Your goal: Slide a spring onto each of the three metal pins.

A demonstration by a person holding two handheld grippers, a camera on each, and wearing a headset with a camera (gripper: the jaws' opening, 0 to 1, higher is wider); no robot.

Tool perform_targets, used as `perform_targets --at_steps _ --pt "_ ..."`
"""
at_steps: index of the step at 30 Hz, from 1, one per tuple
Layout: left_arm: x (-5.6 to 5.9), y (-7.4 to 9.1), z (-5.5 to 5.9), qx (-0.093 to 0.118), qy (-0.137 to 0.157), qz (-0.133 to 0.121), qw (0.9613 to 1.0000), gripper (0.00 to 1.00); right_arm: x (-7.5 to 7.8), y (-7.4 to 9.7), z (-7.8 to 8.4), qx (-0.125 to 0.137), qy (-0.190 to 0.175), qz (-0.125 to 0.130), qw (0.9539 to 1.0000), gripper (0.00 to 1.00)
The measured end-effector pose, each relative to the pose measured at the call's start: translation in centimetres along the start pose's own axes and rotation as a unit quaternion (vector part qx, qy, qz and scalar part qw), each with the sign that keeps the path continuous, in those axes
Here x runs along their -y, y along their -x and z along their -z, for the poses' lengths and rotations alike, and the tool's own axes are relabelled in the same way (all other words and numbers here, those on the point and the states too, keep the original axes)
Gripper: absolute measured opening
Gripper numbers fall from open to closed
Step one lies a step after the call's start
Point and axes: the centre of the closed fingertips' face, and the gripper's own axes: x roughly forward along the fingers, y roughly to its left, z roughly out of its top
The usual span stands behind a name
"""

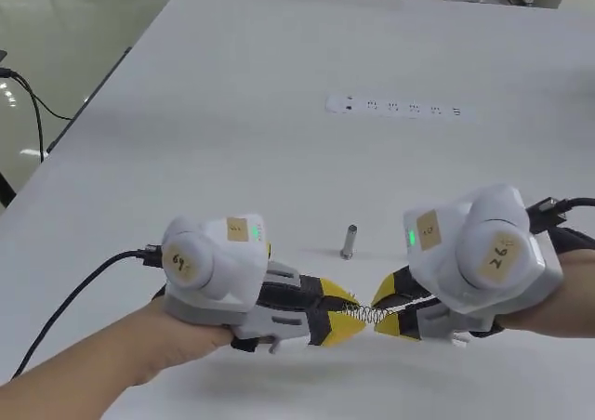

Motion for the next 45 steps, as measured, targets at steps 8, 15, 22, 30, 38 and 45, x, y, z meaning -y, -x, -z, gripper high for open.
perform_targets --at_steps 8,15,22,30,38,45 --pt "0.5 0.0 0.5 -0.01 0.001 0.01 0.9999 0.02 -0.5 -0.1 0.4 0.013 -0.011 -0.007 0.9998 0.1" --pt "0.6 -0.1 0.5 -0.011 0.005 0.016 0.9998 0.03 -0.9 -0.2 1.5 0.018 -0.028 -0.009 0.9994 0.13" --pt "0.6 0.0 0.6 -0.014 0.008 0.015 0.9998 0.03 -0.8 -0.2 1.1 0.028 -0.016 -0.003 0.9995 0.09" --pt "0.6 0.1 0.7 -0.016 0.007 0.016 0.9997 0.03 -0.9 0.1 0.9 0.034 -0.012 -0.004 0.9993 0.07" --pt "0.6 0.2 1.0 -0.021 0.006 0.016 0.9996 0.03 -0.6 1.5 0.0 0.059 0.001 0.004 0.9982 0.07" --pt "0.8 0.1 1.4 -0.028 0.001 0.018 0.9994 0.03 -0.6 1.9 -1.1 0.073 0.02 0.004 0.9971 0.07"
